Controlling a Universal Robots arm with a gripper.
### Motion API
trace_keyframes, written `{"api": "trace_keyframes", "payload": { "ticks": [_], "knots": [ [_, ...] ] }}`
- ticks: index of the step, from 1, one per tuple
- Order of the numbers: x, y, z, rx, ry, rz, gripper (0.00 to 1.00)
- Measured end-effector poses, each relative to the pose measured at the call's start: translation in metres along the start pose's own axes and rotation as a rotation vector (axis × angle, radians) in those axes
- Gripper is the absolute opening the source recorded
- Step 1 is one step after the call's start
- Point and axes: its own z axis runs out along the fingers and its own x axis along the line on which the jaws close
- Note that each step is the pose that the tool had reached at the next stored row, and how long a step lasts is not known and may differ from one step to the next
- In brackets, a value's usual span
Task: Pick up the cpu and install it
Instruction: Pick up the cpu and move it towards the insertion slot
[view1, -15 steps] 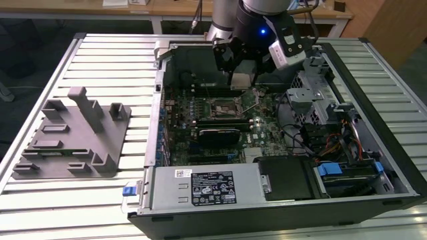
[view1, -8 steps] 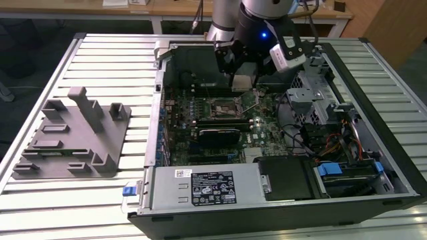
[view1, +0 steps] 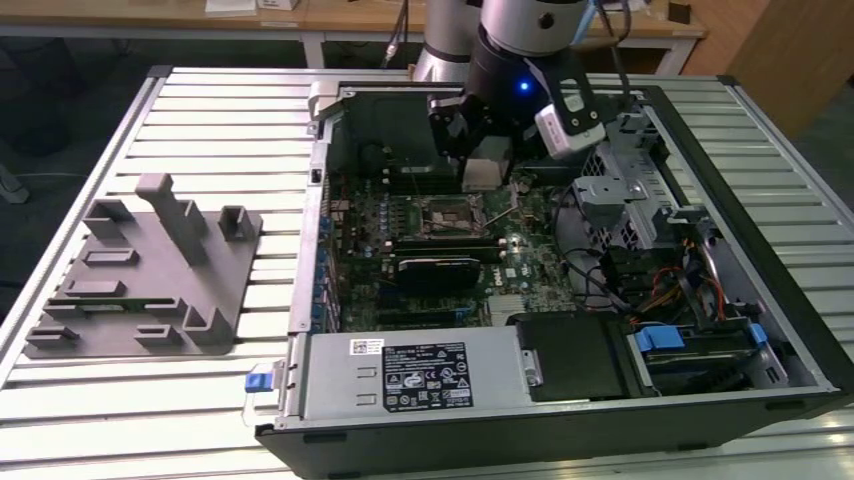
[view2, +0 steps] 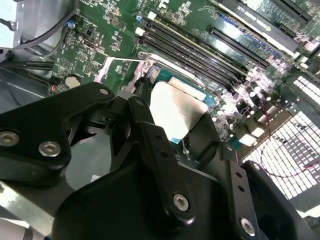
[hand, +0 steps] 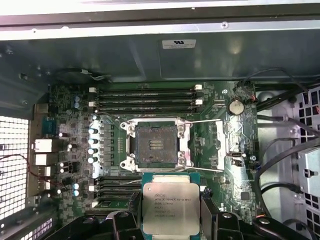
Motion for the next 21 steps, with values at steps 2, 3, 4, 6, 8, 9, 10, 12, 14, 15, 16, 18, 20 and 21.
{"api": "trace_keyframes", "payload": {
  "ticks": [2, 3, 4, 6, 8, 9, 10, 12, 14, 15, 16, 18, 20, 21],
  "knots": [
    [0.0, 0.0, 0.0022, -0.0011, 0.0001, 0.0, 0.55],
    [0.0001, 0.0, 0.0033, -0.0019, 0.0001, 0.0, 0.55],
    [0.0001, 0.0, 0.0044, -0.0026, 0.0001, 0.0, 0.55],
    [0.0002, 0.0, 0.0065, -0.0037, 0.0001, 0.0, 0.55],
    [0.0003, 0.0001, 0.0086, -0.0043, 0.0001, 0.0, 0.55],
    [0.0004, 0.0003, 0.0094, -0.0043, 0.0001, 0.0, 0.55],
    [0.0005, 0.0004, 0.0101, -0.0042, 0.0002, 0.0, 0.55],
    [0.0008, 0.0007, 0.0114, -0.0043, 0.0002, 0.0, 0.55],
    [0.0012, 0.0008, 0.0128, -0.0044, 0.0001, 0.0, 0.55],
    [0.0013, 0.0009, 0.0135, -0.0044, 0.0002, 0.0, 0.55],
    [0.0015, 0.001, 0.0143, -0.0045, 0.0002, 0.0, 0.55],
    [0.0019, 0.0014, 0.0156, -0.0044, 0.0003, 0.0, 0.55],
    [0.0023, 0.0019, 0.017, -0.0047, 0.0002, 0.0, 0.55],
    [0.0025, 0.0022, 0.0177, -0.0049, 0.0002, 0.0, 0.55]
  ]
}}
